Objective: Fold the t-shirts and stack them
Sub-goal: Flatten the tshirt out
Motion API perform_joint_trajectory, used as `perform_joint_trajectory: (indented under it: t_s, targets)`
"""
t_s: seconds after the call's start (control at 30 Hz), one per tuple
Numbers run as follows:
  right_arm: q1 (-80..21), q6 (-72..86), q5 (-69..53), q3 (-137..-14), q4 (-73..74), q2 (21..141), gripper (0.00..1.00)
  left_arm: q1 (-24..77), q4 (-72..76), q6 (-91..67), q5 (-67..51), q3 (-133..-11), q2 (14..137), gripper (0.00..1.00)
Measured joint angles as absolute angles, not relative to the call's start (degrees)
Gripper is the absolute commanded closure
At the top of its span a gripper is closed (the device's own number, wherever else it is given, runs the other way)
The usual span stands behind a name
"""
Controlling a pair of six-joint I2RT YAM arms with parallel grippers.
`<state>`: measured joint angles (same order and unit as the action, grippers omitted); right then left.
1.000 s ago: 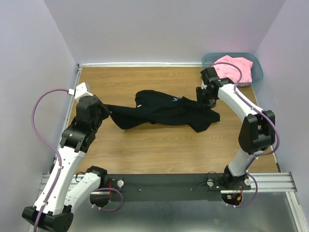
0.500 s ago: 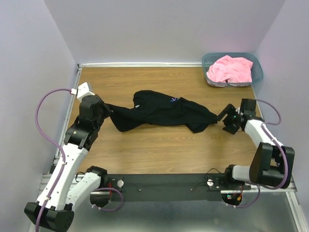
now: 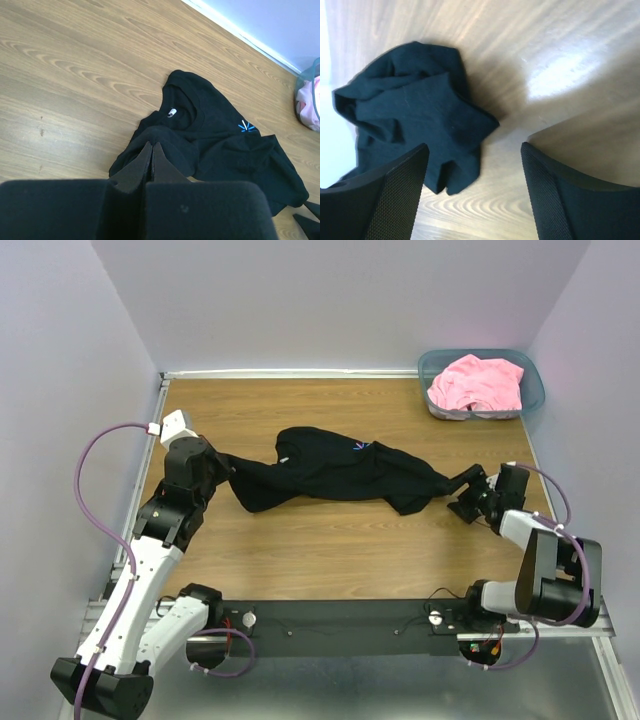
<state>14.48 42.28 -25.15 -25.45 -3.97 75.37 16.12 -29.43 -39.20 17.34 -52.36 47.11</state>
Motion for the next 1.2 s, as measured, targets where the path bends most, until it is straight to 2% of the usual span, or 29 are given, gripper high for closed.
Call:
perform_joint_trajectory:
  t_s: [0.43,0.63,0.73,0.97,1.03,1.2]
  targets:
    - [14.63,50.35,-29.45,-20.05,-27.77,83.40,0.26,16.12,-29.41,-39.20,17.37,-52.36,47.11,1.00]
    - [14.66,51.94,-29.43,-19.57,-31.68,86.13,0.43,16.12,-29.41,-39.22,17.37,-52.36,47.11,1.00]
    - [14.66,52.51,-29.34,-19.14,-32.12,86.59,0.62,16.12,-29.41,-39.22,17.37,-52.36,47.18,1.00]
    - [14.66,52.25,-29.23,-17.93,-30.13,83.50,0.89,16.12,-29.39,-39.24,17.37,-52.38,47.48,1.00]
    - [14.63,51.20,-28.73,-18.02,-28.49,80.71,0.93,16.12,-29.39,-39.24,17.37,-52.38,47.66,1.00]
    - [14.63,48.97,-27.49,-20.16,-22.83,76.40,0.95,16.10,-29.30,-39.22,17.41,-52.97,48.23,1.00]
